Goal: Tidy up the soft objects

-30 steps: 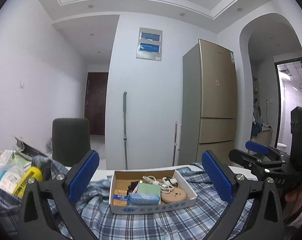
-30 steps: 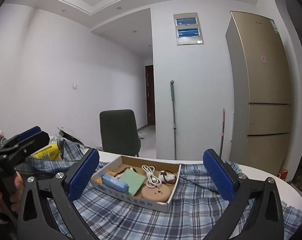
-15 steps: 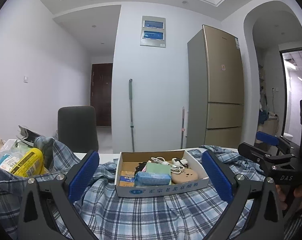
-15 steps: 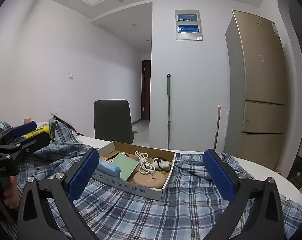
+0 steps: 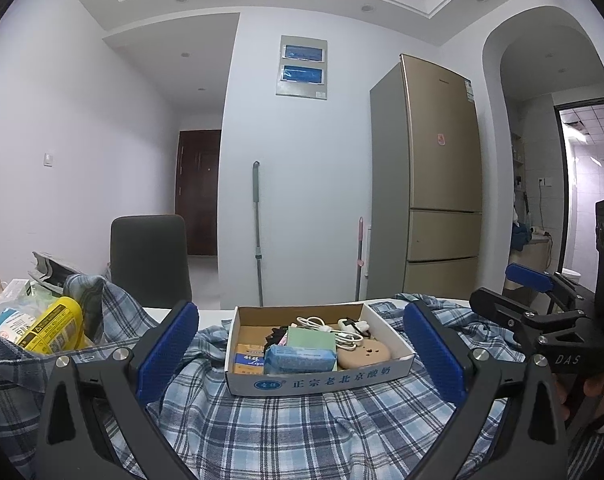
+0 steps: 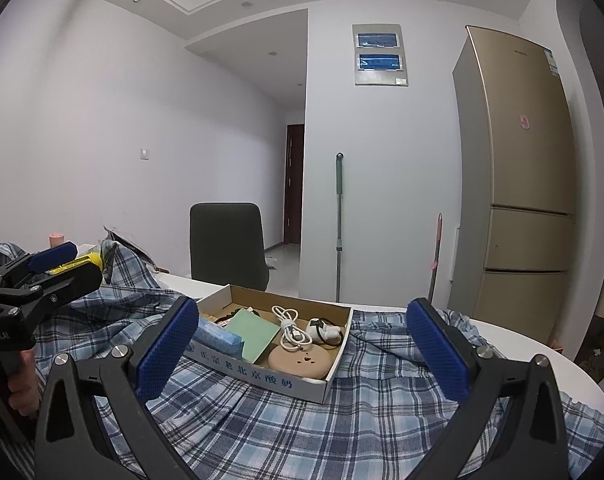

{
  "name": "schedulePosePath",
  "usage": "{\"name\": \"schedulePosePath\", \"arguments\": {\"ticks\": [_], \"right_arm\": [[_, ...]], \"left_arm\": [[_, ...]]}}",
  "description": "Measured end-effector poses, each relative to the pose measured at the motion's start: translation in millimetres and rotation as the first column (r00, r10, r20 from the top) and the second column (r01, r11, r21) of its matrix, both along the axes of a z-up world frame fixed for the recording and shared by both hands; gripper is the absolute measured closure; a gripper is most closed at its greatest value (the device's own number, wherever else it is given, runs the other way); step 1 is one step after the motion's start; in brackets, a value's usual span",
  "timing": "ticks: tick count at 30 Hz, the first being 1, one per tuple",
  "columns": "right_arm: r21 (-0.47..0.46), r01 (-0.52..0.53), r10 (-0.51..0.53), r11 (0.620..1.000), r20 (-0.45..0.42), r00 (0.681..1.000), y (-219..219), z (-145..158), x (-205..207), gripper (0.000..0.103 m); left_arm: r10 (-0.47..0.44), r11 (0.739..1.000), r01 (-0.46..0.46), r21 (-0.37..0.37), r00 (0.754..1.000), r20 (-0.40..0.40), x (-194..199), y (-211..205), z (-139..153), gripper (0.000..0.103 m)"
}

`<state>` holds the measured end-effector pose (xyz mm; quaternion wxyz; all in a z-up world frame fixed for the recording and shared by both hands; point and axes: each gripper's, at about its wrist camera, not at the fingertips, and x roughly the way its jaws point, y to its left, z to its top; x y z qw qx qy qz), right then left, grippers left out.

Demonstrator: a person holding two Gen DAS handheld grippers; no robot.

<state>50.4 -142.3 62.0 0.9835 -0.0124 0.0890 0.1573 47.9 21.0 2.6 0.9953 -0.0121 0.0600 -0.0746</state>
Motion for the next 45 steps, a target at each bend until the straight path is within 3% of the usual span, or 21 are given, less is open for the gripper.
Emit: {"name": "schedulePosePath", "arguments": {"ticks": [45], "right_arm": [[0.008, -0.001, 0.001, 1.000, -0.011, 1.000, -1.1, 0.4, 2.5, 0.000]], "left_arm": [[-0.008, 1.000, 0.008, 0.004, 0.999, -0.034, 4.9, -1.0, -2.7, 0.000]]}}
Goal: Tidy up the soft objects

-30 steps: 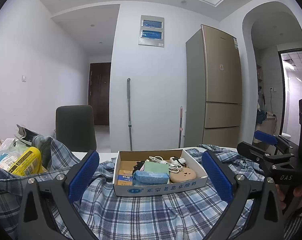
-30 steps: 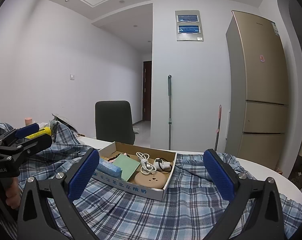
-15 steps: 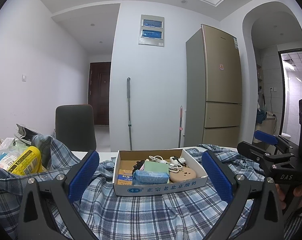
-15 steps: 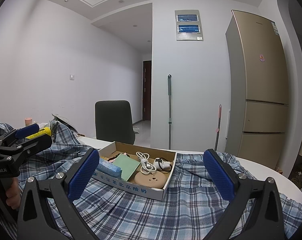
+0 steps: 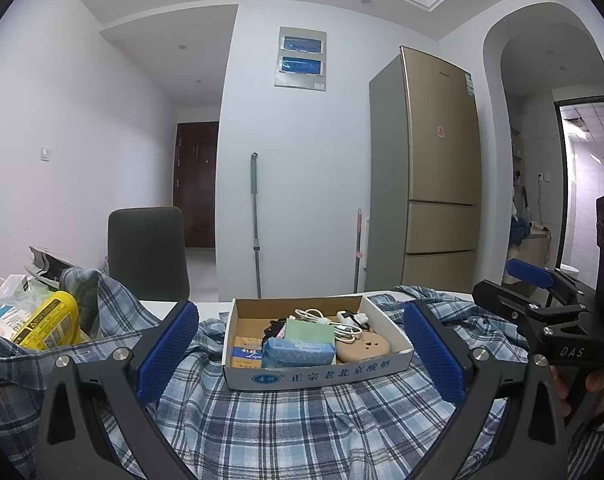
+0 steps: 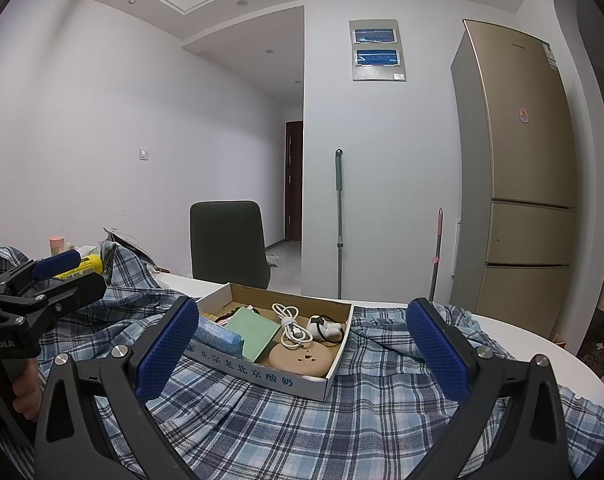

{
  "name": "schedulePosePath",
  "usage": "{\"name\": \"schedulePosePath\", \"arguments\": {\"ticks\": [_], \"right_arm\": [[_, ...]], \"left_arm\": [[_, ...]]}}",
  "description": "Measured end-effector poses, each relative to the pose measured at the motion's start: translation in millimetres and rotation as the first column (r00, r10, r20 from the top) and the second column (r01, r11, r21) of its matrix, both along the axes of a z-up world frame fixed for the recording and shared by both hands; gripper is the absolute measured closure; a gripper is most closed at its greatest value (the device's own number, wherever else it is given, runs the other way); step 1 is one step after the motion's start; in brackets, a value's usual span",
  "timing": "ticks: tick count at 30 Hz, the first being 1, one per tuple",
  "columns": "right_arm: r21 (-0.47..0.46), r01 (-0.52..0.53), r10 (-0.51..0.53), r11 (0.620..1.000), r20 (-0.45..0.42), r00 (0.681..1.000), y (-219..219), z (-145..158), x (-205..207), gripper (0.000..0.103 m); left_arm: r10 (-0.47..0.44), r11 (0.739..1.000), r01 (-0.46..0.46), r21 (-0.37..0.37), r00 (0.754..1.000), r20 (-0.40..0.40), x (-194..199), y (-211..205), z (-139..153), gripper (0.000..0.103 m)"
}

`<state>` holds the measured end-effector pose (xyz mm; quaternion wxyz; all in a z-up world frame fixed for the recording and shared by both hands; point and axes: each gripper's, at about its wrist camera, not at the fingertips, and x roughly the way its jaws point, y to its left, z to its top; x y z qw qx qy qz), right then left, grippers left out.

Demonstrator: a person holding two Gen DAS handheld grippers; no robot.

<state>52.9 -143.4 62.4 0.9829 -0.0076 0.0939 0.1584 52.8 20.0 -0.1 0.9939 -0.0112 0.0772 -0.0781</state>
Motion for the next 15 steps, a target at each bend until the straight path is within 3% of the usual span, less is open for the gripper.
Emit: {"name": "schedulePosePath", "arguments": {"ticks": [15], "right_arm": [[0.000, 0.000, 0.000, 1.000, 0.000, 1.000, -0.1, 0.3, -0.3, 0.000]], "left_arm": [[-0.001, 1.000, 0.001, 0.005, 1.000, 0.008, 0.6, -1.2, -1.0, 0.000]]}}
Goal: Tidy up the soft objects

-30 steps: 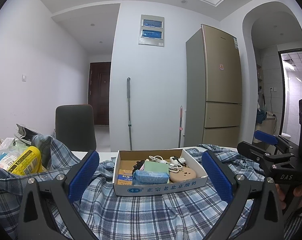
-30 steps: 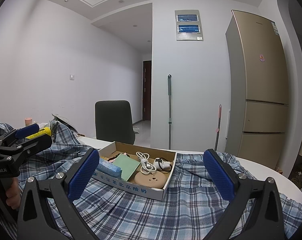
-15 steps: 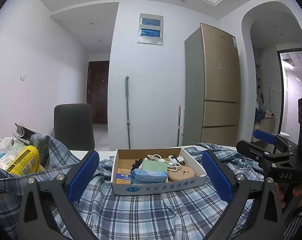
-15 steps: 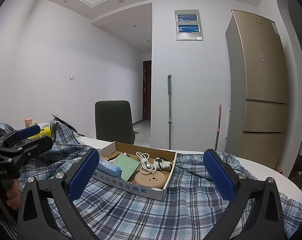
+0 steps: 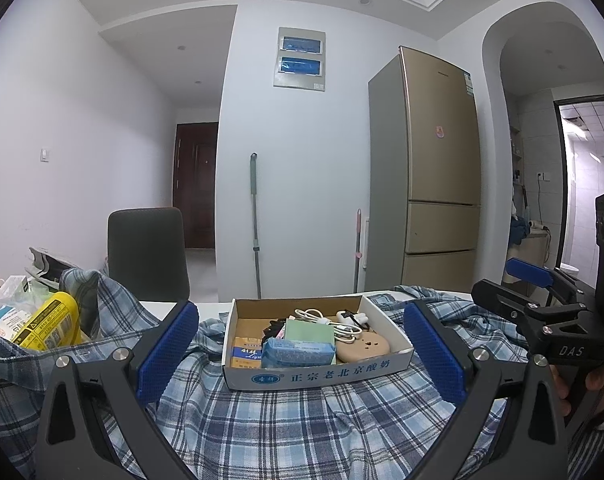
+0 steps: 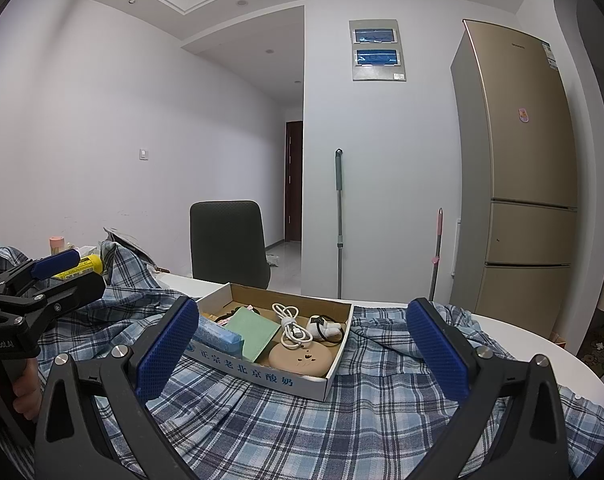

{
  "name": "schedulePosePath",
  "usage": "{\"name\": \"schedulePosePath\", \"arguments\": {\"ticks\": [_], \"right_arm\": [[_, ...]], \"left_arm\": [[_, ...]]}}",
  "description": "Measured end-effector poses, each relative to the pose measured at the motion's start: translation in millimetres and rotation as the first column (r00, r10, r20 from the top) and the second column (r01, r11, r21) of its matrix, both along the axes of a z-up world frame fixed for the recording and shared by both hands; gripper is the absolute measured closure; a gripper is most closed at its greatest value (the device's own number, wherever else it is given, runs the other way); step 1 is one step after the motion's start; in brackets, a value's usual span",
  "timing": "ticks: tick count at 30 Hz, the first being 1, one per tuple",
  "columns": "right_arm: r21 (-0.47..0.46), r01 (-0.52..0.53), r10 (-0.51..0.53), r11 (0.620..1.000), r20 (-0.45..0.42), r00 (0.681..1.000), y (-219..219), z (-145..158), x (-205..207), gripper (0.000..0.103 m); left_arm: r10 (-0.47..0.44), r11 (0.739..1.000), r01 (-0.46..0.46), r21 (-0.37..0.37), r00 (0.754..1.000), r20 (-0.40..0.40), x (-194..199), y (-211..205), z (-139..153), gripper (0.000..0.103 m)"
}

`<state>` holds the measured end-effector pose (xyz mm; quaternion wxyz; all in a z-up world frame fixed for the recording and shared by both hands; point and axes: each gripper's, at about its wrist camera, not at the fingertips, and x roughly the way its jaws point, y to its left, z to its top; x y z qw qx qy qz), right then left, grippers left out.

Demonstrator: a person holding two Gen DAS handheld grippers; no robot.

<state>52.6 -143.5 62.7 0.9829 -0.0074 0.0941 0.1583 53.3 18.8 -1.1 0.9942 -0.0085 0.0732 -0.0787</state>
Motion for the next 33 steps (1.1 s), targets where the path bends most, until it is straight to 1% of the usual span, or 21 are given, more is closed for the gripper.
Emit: {"name": "schedulePosePath", "arguments": {"ticks": [33], "right_arm": [[0.005, 0.002, -0.002, 1.000, -0.007, 1.000, 0.9, -1.7, 1.5, 0.000]], "left_arm": [[-0.001, 1.000, 0.001, -0.004, 1.000, -0.004, 1.4, 1.1, -2.1, 0.000]]}}
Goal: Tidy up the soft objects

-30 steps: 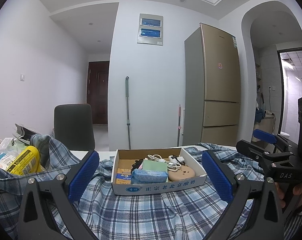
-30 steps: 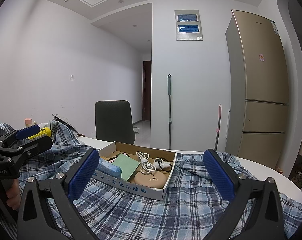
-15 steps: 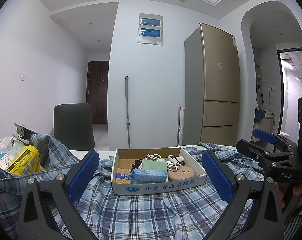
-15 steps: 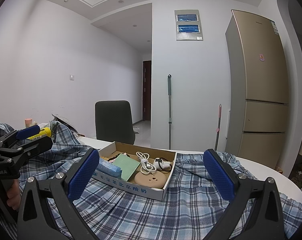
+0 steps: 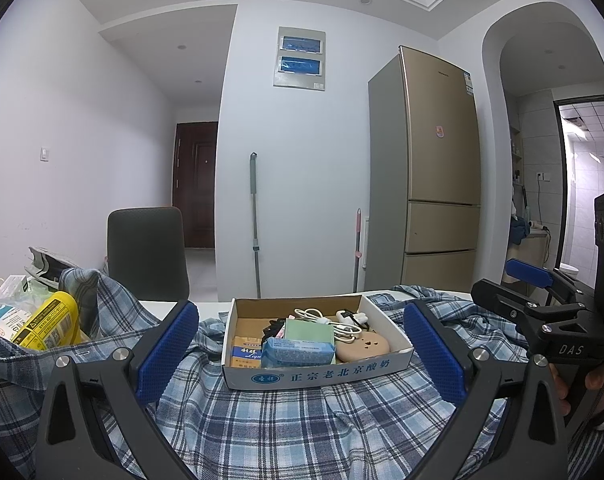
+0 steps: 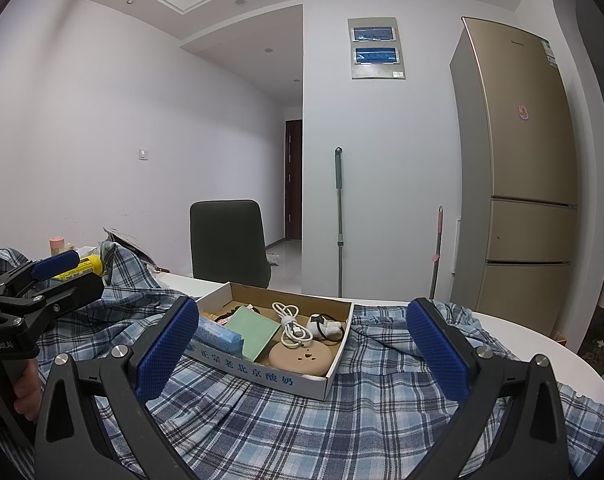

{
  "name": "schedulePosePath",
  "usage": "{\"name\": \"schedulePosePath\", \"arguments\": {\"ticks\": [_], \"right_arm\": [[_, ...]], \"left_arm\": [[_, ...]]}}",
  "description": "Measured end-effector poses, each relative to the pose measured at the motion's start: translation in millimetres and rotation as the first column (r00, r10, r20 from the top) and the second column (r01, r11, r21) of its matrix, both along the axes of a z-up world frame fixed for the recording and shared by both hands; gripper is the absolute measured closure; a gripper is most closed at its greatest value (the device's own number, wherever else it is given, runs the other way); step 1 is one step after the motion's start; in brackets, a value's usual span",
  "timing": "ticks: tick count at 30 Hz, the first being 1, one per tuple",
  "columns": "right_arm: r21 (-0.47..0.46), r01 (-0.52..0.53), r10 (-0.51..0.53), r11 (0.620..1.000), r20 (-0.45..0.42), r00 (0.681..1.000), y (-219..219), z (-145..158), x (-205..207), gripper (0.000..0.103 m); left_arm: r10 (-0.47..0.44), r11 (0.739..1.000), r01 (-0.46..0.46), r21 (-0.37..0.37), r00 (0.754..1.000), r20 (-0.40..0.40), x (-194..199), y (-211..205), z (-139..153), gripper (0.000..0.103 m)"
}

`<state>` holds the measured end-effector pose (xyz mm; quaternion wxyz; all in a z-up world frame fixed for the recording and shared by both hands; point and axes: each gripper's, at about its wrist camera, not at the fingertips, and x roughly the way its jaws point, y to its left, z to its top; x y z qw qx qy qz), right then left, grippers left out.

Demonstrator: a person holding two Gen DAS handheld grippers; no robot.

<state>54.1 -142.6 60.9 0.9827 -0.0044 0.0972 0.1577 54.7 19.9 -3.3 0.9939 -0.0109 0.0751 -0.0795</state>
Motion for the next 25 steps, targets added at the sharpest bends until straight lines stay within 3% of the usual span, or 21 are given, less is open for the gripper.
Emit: {"name": "schedulePosePath", "arguments": {"ticks": [25], "right_arm": [[-0.004, -0.003, 0.003, 1.000, 0.000, 1.000, 2.4, -1.2, 0.3, 0.000]], "left_arm": [[-0.001, 1.000, 0.001, 0.003, 1.000, -0.005, 0.5, -0.6, -0.6, 0.000]]}}
